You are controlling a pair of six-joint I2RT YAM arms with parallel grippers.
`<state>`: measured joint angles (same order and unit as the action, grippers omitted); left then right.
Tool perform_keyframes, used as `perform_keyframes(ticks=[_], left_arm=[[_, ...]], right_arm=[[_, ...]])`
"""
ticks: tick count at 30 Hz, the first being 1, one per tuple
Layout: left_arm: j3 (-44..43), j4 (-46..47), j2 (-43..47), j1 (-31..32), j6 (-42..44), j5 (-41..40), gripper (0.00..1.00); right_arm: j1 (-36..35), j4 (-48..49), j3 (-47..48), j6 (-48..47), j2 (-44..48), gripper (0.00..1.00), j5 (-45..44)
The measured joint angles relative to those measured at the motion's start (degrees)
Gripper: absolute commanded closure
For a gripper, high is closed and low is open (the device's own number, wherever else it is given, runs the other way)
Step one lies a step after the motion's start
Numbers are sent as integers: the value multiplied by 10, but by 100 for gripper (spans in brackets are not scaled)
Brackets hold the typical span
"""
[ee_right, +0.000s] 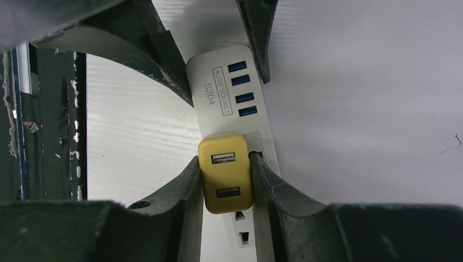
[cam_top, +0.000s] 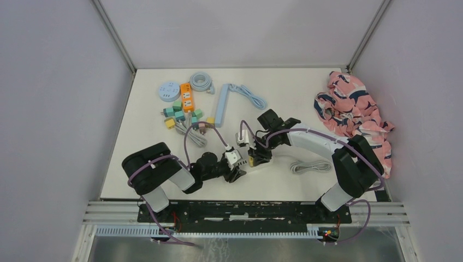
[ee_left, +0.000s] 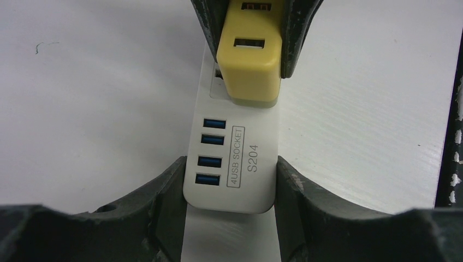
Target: Pull the plug off the socket
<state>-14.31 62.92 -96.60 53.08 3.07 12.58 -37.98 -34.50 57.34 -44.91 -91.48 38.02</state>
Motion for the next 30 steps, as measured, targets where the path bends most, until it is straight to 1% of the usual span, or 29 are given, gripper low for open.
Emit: perform_keyframes(ticks=[3, 7, 12, 16, 22, 25, 30], left_arm=[[0, 0, 0, -1, 0, 0, 97], [-1, 0, 0, -1, 0, 0, 97], [-7, 5, 0, 0, 0, 0, 97], [-8, 6, 0, 2, 0, 1, 97], [-8, -11, 0, 1, 0, 11, 97], [-9, -12, 0, 0, 0, 14, 97], [-15, -21, 0, 0, 1, 17, 97]], right_arm=[[2, 6, -1, 21, 0, 100, -4], [21, 6, -3, 20, 1, 100, 13], [36, -12, -10, -42, 19, 100, 38], [29, -20, -11, -65, 26, 100, 43], [-12, 6, -14, -17, 25, 100, -10], [-14, 10, -14, 3, 25, 100, -18], [0, 2, -14, -7, 25, 100, -12]])
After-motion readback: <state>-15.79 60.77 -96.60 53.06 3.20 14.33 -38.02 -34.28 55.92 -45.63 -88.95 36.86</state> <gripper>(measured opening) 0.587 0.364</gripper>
